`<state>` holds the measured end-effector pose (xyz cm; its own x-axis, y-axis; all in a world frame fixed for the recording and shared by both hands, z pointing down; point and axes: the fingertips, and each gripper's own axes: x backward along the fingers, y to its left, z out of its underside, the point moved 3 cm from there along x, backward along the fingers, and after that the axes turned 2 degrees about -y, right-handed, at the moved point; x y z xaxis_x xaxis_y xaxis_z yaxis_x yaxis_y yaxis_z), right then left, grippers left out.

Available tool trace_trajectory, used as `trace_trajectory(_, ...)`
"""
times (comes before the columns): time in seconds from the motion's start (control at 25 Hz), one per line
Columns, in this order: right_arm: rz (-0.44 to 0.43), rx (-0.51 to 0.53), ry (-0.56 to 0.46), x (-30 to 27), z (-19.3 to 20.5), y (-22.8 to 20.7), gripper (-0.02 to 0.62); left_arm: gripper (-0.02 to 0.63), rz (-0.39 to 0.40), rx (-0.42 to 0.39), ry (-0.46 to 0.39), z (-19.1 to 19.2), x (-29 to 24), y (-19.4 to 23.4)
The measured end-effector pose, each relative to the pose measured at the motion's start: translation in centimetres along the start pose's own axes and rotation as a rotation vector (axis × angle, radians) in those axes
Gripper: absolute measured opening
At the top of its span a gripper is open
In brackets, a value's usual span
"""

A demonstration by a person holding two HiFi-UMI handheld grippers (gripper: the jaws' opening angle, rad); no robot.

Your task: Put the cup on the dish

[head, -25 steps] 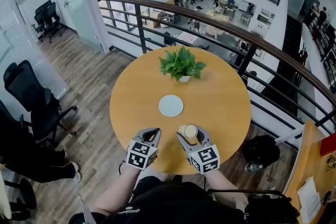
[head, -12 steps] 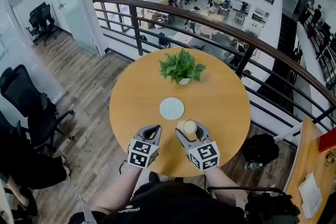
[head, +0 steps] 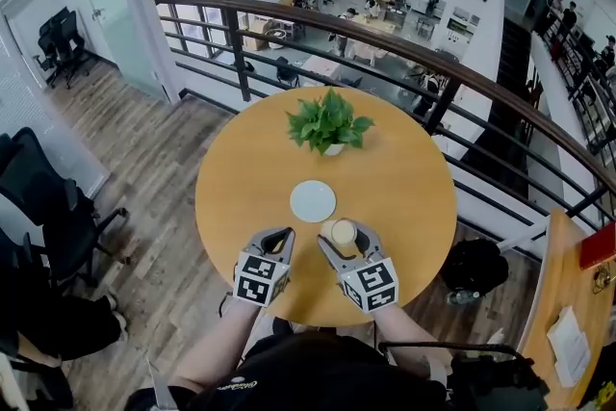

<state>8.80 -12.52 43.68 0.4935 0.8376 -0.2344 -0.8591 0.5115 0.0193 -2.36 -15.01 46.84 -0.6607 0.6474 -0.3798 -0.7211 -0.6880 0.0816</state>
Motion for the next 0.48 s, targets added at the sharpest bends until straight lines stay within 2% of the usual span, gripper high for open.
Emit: trace_trajectory(0.48, -0.011, -0.001, 0.034, -1.9, 1.4, -0.2, 0.252, 0.0, 0.015, 0.022, 0.054, 1.9, -1.7, 0.8)
